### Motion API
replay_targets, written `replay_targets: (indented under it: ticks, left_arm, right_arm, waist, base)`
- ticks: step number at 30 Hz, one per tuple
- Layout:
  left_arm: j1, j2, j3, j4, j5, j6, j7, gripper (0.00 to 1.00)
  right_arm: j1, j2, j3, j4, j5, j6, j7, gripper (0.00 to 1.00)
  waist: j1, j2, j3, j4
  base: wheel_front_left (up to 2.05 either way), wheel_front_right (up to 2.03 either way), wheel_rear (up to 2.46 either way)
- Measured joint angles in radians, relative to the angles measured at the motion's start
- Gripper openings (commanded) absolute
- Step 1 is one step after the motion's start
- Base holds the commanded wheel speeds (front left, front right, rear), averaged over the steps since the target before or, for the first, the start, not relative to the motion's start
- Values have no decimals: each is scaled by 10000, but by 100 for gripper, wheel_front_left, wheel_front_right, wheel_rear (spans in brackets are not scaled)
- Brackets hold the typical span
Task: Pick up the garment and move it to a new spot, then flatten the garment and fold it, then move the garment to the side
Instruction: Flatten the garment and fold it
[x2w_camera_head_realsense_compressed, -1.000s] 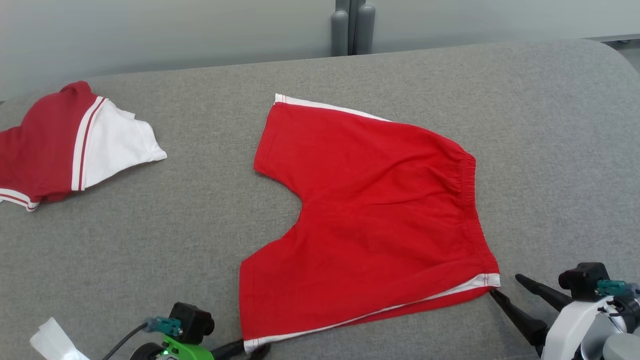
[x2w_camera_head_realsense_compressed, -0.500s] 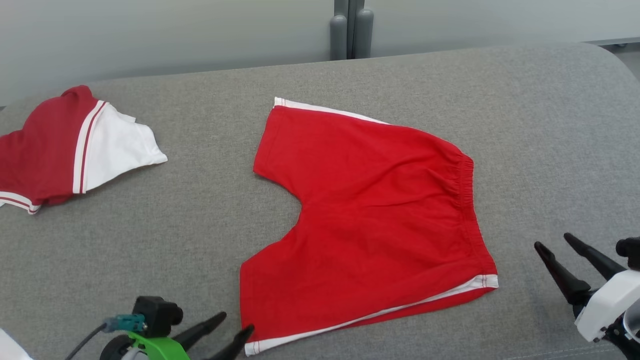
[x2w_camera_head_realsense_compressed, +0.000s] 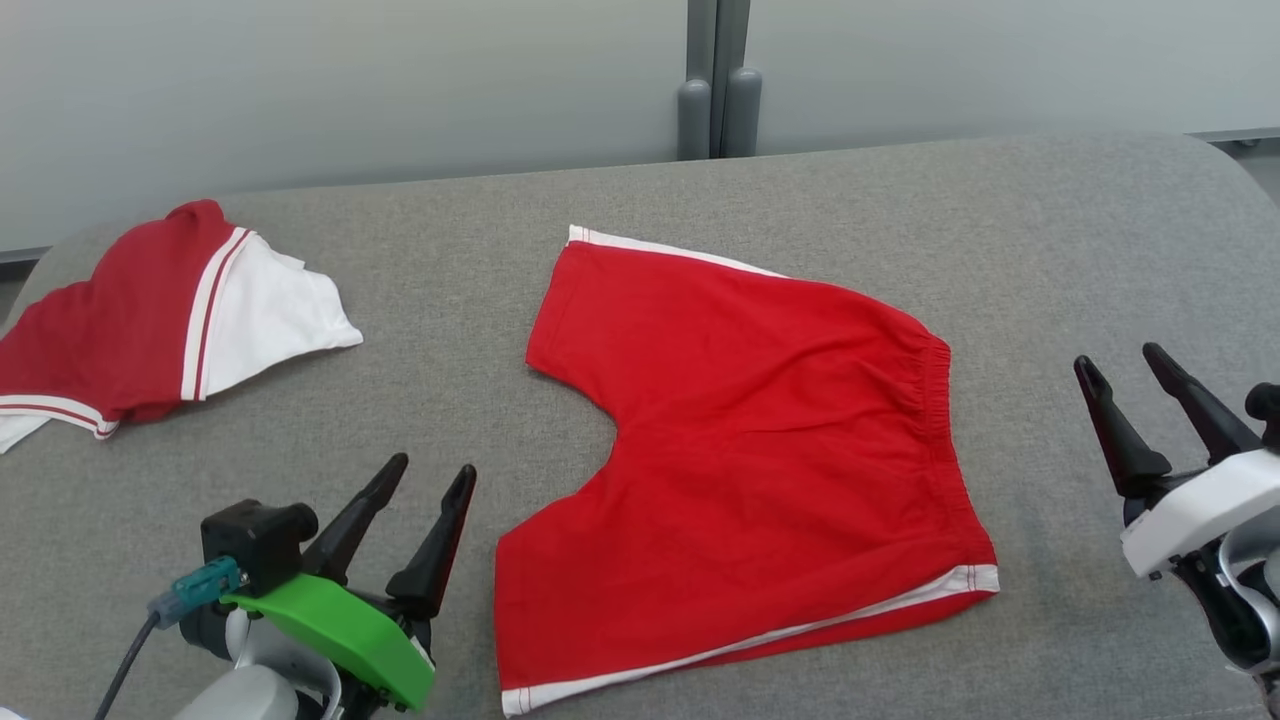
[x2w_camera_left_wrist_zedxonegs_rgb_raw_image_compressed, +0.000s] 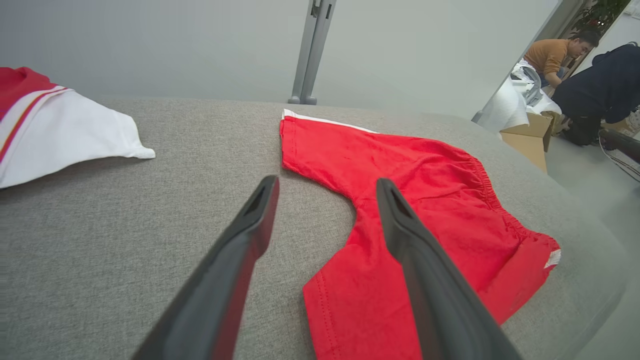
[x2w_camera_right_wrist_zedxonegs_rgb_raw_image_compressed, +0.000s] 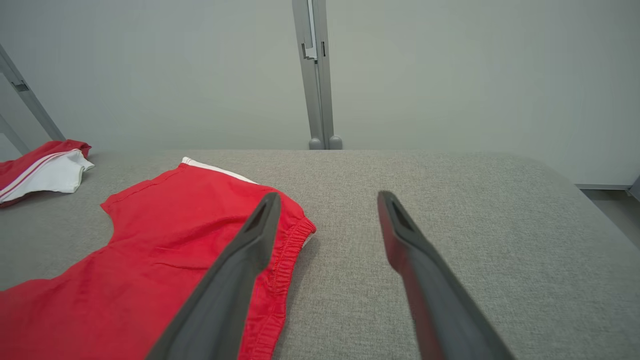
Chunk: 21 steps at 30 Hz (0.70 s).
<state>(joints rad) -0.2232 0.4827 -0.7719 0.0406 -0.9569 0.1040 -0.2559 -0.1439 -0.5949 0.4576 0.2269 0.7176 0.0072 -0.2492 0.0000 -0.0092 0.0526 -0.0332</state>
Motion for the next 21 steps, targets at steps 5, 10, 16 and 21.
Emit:
replay_targets:
  ticks: [5, 10, 16, 21]
  left_arm:
    - [111, -364, 629, 437, 397, 201, 0, 100]
    - [482, -865, 1101, 932, 610, 203, 0, 100]
    - [661, -1582, 2123, 1074, 1053, 203, 2, 100]
    - [1077, -1990, 3196, 1465, 1743, 203, 2, 100]
  right_arm:
    - [-123, 571, -219, -385, -362, -435, -10, 100]
    - [-127, 1091, -313, -529, -598, -807, -12, 100]
    - [-97, 1601, -520, -593, -752, -1039, -13, 100]
    - [73, 2067, -675, -650, -1060, -1149, -15, 100]
  waist:
    - [0, 0, -111, -56]
    - [0, 0, -282, -74]
    - [0, 0, -519, -21]
    - [0, 0, -725, 68]
  base:
    - [0, 0, 0]
    - [0, 0, 0]
    - [0, 0, 0]
    - [0, 0, 0]
